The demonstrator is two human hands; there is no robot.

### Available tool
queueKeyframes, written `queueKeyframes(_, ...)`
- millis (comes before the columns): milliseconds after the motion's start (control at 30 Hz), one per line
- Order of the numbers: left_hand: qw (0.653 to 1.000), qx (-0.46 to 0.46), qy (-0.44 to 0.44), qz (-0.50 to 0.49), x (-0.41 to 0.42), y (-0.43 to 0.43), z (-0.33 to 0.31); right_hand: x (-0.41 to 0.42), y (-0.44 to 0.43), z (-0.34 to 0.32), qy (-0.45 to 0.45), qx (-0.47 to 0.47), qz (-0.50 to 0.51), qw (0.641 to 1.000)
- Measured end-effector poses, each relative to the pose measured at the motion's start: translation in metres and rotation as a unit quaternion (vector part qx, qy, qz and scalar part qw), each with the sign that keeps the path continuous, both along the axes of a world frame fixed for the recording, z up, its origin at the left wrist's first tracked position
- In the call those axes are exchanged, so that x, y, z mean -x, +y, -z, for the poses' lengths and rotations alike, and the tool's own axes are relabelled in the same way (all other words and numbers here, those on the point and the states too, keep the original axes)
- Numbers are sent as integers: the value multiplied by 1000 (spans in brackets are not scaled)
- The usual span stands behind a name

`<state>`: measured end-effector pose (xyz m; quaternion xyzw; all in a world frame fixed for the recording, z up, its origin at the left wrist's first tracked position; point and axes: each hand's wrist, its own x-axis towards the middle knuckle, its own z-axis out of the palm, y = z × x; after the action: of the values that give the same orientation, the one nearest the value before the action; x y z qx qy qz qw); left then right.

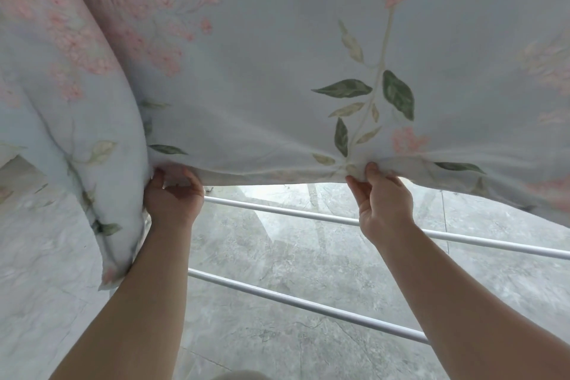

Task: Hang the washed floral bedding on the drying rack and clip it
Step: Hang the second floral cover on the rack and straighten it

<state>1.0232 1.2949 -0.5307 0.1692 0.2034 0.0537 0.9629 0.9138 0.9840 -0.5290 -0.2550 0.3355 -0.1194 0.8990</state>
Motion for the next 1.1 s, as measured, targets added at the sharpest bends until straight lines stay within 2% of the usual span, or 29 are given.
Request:
queueKeyframes(167, 999, -40, 8, -11, -10, -3, 1, -5, -8, 0, -23, -16, 6, 1000)
queueKeyframes(367, 996, -79, -6, -44, -23, 8, 15, 0, 12, 5, -50, -11, -98, 994)
queueKeyframes(500, 994, -107, -16, -28, -13, 16, 18, -4, 27, 1, -53, -12, -109, 993)
queueKeyframes(667, 982, -163, 91, -36, -1, 40, 22, -12, 29, 0, -63, -23, -90, 994)
queueKeyframes(733, 983, -145, 102, -40, 2, 54, 25, -12, 30, 0, -67, -23, -87, 994)
queueKeyframes(833, 990, -107, 87, -31, 5, 71, 31, -12, 32, 1, -65, -29, -74, 995)
queueKeyframes(933, 996, -69, 31, -37, 5, 75, 31, -14, 33, -1, -58, -33, -63, 996)
queueKeyframes(1000, 997, -77, 4, -30, 3, 77, 33, -15, 32, -2, -49, -23, -62, 997)
queueKeyframes(1100, 993, -112, -31, 2, 4, 76, 33, -6, 46, -1, 3, 61, -165, 984)
